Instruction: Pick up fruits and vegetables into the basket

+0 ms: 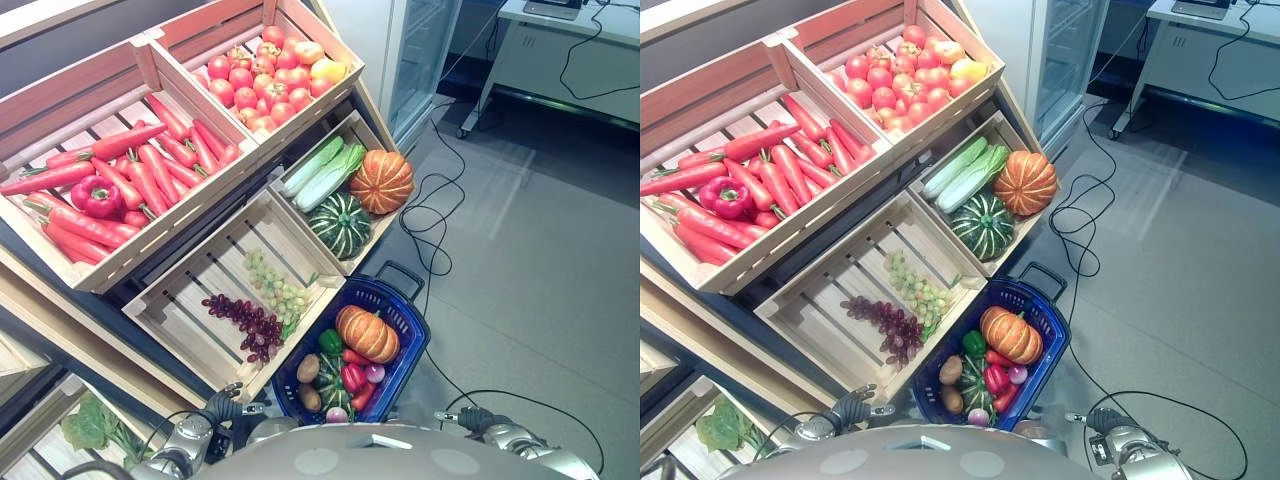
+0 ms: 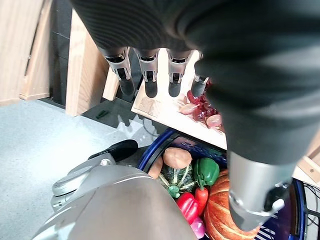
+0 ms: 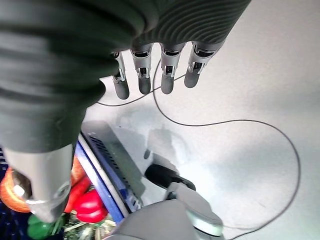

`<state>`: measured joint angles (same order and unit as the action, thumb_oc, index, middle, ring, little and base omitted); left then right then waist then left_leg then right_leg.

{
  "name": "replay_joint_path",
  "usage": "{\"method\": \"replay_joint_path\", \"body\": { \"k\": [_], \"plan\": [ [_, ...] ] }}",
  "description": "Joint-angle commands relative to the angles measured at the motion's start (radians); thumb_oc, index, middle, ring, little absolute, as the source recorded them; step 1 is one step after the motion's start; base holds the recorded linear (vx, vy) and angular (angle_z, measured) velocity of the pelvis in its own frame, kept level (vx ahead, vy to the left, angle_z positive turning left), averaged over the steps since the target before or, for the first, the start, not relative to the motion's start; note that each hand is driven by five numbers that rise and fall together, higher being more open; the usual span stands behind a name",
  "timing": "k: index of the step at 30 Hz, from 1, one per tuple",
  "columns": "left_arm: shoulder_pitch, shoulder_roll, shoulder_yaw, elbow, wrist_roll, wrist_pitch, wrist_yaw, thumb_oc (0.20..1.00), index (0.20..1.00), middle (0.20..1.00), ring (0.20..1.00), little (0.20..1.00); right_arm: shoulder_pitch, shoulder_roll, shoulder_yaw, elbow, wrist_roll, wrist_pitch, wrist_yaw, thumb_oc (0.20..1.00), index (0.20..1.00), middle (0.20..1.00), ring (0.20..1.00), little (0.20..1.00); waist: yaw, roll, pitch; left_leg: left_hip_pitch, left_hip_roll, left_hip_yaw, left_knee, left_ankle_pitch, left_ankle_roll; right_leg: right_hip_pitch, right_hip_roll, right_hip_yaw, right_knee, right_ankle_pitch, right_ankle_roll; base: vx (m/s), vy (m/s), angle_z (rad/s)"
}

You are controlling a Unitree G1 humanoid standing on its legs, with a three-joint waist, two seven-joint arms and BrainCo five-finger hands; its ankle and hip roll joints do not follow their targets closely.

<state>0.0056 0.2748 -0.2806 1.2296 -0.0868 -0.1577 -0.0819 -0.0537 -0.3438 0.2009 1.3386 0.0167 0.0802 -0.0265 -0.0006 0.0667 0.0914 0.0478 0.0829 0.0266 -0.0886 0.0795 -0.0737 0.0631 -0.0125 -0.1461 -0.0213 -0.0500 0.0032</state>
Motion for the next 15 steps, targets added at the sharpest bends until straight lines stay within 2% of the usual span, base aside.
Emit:
{"method": "replay_joint_path", "body": {
  "k": [1,3,5,8,11,15],
  "plan": [
    [-0.110,0.045,-0.022,0.012,-0.084,-0.031,0.025,1.000,1.000,1.000,1.000,1.000,-0.101,-0.012,0.006,0.046,0.055,0.002,-0.029,1.000,1.000,1.000,1.000,1.000,0.017,-0.046,0.120,-0.029,-0.016,0.021,0.001,-0.062,0.009,-0.066,-0.105,0.047,-0.066,0.124,0.127,-0.25,-0.016,-0.02],
    [-0.134,0.044,-0.027,0.007,-0.111,-0.048,0.029,1.000,1.000,1.000,1.000,1.000,-0.128,-0.016,0.007,0.041,0.069,0.001,-0.038,1.000,1.000,1.000,1.000,1.000,0.014,-0.041,0.154,-0.066,-0.018,0.014,0.001,-0.051,0.011,-0.103,-0.099,0.052,-0.066,0.134,0.123,-0.26,-0.022,-0.01],
    [-0.181,0.044,-0.025,-0.041,-0.181,-0.092,0.036,1.000,1.000,1.000,1.000,1.000,-0.171,-0.022,0.012,0.024,0.084,-0.001,-0.051,1.000,1.000,1.000,1.000,1.000,0.009,-0.031,0.218,-0.137,-0.024,-0.002,0.001,-0.026,0.013,-0.171,-0.088,0.057,-0.066,0.151,0.115,-0.26,-0.027,0.00],
    [-0.216,0.044,-0.026,-0.104,-0.230,-0.118,0.033,1.000,1.000,1.000,1.000,1.000,-0.191,-0.027,0.023,0.009,0.100,0.005,-0.052,1.000,1.000,1.000,1.000,1.000,0.012,-0.029,0.249,-0.175,-0.027,-0.012,0.001,-0.015,0.012,-0.204,-0.087,0.046,-0.066,0.157,0.114,-0.12,-0.036,0.01],
    [-0.251,0.044,-0.043,-0.217,-0.300,-0.180,0.015,1.000,1.000,1.000,1.000,1.000,-0.207,-0.034,0.030,-0.008,0.110,0.011,-0.049,1.000,1.000,1.000,1.000,1.000,0.019,-0.025,0.279,-0.214,-0.033,-0.025,0.001,-0.004,0.008,-0.234,-0.088,0.025,-0.065,0.162,0.113,-0.09,-0.023,-0.02],
    [-0.320,0.070,-0.087,-0.383,-0.350,-0.224,0.058,1.000,1.000,1.000,1.000,1.000,-0.253,-0.052,0.043,-0.028,0.144,0.019,-0.052,1.000,1.000,1.000,1.000,1.000,0.030,-0.020,0.326,-0.251,-0.044,-0.036,0.001,0.006,0.009,-0.282,-0.090,0.019,-0.034,0.164,0.111,-0.11,-0.001,0.00]
  ]
}}
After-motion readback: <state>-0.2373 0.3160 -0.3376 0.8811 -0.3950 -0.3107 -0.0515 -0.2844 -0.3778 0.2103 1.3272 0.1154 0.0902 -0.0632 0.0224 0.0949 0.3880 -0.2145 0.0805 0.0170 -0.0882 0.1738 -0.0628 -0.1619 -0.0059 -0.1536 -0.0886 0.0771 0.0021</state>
